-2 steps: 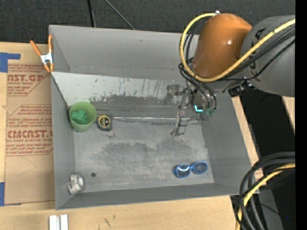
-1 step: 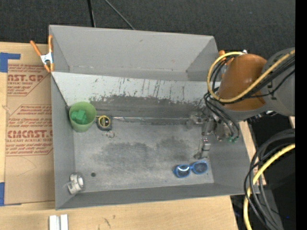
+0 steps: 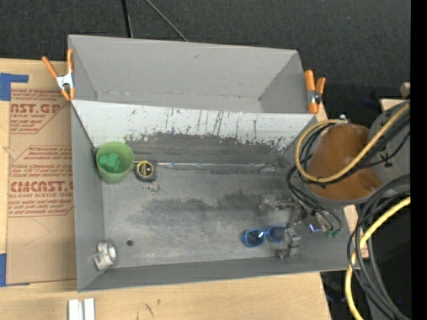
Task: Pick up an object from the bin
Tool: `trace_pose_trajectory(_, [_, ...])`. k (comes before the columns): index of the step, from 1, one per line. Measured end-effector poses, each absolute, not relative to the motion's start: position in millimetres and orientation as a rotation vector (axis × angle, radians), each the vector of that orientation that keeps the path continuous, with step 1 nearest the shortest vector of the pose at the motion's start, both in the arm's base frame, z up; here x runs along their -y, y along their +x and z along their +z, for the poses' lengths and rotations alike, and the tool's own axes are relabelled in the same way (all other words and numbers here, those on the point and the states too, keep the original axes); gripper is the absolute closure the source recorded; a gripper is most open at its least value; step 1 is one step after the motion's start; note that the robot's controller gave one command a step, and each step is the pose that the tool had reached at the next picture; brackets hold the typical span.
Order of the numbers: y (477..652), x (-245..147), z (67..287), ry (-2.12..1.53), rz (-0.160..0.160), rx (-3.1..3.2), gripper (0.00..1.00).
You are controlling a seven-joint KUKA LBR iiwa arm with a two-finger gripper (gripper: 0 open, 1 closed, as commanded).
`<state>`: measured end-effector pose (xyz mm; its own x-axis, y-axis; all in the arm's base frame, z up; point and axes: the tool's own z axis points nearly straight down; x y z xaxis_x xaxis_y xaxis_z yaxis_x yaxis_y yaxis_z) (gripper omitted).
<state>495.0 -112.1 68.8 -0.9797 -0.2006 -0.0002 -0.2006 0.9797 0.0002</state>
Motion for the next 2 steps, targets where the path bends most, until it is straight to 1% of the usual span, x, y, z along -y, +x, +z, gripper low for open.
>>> trace_pose_trajectory(1, [495.5,111.3,69.6,-0.32,0.001,-3.126,1.0])
trace_pose_trajectory(2, [515.6,123.7,233.2,-0.275,-0.006,-3.119,1.0])
